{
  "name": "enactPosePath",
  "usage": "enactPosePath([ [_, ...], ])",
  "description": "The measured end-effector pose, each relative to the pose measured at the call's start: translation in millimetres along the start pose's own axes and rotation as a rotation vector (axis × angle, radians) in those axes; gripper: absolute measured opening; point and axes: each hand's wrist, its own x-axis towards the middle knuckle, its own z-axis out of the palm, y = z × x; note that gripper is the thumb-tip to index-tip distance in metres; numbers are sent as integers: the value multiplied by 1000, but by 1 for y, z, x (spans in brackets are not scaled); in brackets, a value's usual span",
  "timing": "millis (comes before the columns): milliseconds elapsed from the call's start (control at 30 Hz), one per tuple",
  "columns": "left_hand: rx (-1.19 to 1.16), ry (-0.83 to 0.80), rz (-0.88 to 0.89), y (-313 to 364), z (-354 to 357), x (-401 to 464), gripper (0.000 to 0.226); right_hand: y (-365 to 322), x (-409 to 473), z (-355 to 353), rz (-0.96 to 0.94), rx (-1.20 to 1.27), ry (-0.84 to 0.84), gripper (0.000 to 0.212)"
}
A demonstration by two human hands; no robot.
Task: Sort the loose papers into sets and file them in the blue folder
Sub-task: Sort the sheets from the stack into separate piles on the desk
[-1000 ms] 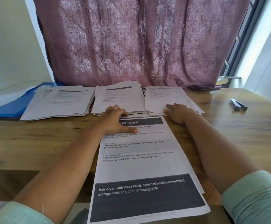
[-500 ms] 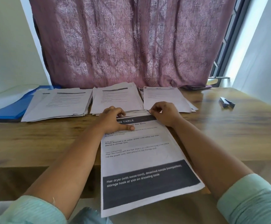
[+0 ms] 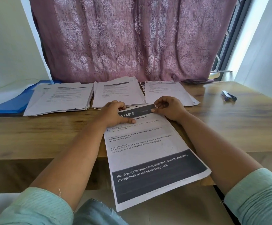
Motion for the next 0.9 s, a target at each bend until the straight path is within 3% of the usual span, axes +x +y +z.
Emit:
enactPosePath([
  [167, -154, 4, 31, 0, -2, 1, 22, -4, -1, -6, 115, 241, -22, 44],
  [267, -239, 84, 40, 4, -6, -1, 17, -6, -6, -17, 177, 562, -202, 46],
  [333, -275, 206, 28, 7, -10, -1, 17, -5, -7, -22, 200, 731, -346, 47],
  [400, -244, 369, 15, 4, -14, 1, 19, -3, -8, -28, 189, 845, -493, 62],
  [467, -152, 527, 0, -3, -18, 4, 22, -3, -10, -35, 150, 842, -631, 69],
  [567, -26, 751, -26, -10, -23, 3, 22, -4, -15, -41, 155, 736, -723, 61],
  [633, 18, 872, -51, -10, -26, 1, 23, -4, -16, -41, 201, 686, -702, 41],
  [733, 90, 871, -125, -8, -26, 0, 32, -7, -17, -38, 248, 593, -512, 26],
  [833, 32, 841, -162, -5, -22, 0, 67, -12, -17, -36, 213, 589, -231, 20],
  [900, -129, 796, -164, 0, -19, -1, 93, -14, -17, -35, 197, 606, -87, 10],
])
